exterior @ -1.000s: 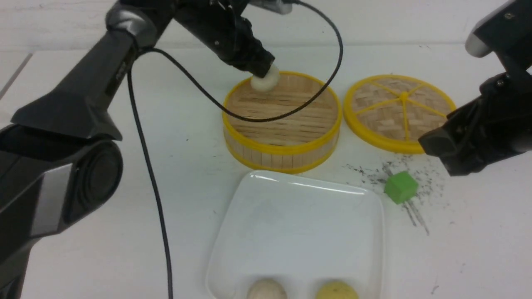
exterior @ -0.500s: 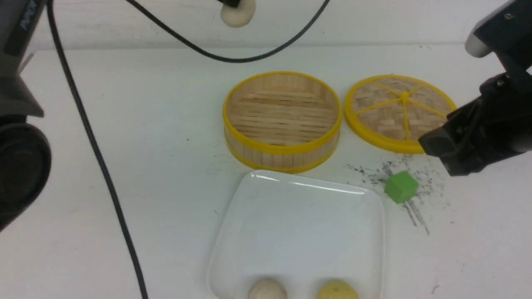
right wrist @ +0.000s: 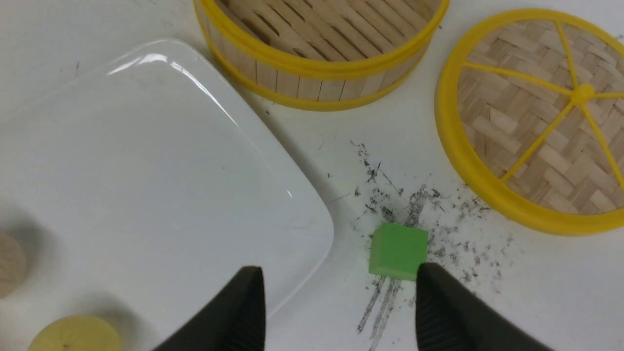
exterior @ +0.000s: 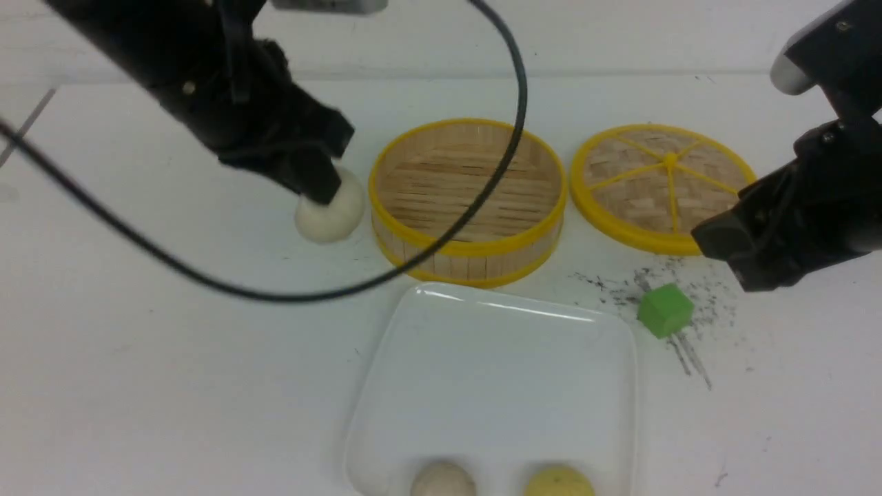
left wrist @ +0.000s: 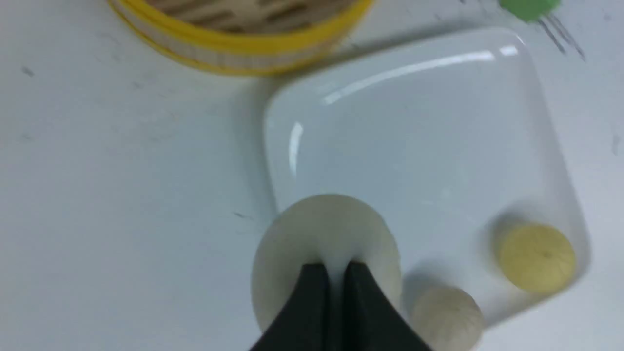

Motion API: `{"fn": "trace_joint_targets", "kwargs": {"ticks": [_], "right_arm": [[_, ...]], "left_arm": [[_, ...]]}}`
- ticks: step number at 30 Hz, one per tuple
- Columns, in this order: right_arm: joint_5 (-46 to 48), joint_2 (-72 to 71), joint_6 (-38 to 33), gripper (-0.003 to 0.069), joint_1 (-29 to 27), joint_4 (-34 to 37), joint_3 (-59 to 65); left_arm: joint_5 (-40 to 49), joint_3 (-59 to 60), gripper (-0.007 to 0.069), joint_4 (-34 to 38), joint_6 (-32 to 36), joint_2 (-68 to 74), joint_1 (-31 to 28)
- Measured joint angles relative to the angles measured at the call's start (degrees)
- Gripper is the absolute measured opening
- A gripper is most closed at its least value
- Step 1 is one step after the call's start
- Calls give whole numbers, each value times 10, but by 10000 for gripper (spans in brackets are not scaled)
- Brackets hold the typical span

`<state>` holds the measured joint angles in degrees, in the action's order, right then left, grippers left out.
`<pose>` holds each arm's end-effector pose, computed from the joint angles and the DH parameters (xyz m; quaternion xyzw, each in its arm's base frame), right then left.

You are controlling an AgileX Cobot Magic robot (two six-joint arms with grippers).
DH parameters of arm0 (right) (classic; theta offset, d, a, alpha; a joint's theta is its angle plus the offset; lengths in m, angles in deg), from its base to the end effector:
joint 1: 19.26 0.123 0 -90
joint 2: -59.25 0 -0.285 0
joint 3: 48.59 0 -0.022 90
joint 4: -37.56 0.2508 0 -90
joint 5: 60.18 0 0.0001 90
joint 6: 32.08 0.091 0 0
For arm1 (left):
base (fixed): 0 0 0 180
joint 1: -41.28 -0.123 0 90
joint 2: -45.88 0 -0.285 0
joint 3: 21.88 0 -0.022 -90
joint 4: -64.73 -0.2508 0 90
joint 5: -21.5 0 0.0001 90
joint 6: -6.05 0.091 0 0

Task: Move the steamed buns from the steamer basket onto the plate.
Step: Use the left arm to put the steamed stuffed bun into the plate

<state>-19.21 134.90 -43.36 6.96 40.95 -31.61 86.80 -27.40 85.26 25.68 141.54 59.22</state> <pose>0.2198 0.1122 0.3469 -0.2831 0.8741 0.0776 0.3870 0.2924 -0.1252 0.3504 0.2733 0.9226 -0.1709 0.2118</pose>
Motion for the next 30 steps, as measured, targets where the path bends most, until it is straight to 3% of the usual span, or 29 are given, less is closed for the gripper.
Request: {"fn": "trace_joint_targets", "kwargs": {"ticks": [3, 5, 11, 18, 30], "right_arm": [[0, 0, 0, 422, 0, 2, 0], [1, 0, -1, 422, 0, 2, 0], [3, 0, 0, 422, 0, 2, 0], [5, 0, 0, 422, 0, 2, 0], [5, 0, 0, 421, 0, 2, 0]], "left_arm": [[-35, 88, 27, 55, 43, -12, 1], [-81, 157, 29, 113, 106, -6, 7], [-198, 221, 30, 223, 236, 37, 49], [-234, 223, 32, 245, 255, 120, 61], [-218, 223, 42, 250, 267, 121, 61]]}}
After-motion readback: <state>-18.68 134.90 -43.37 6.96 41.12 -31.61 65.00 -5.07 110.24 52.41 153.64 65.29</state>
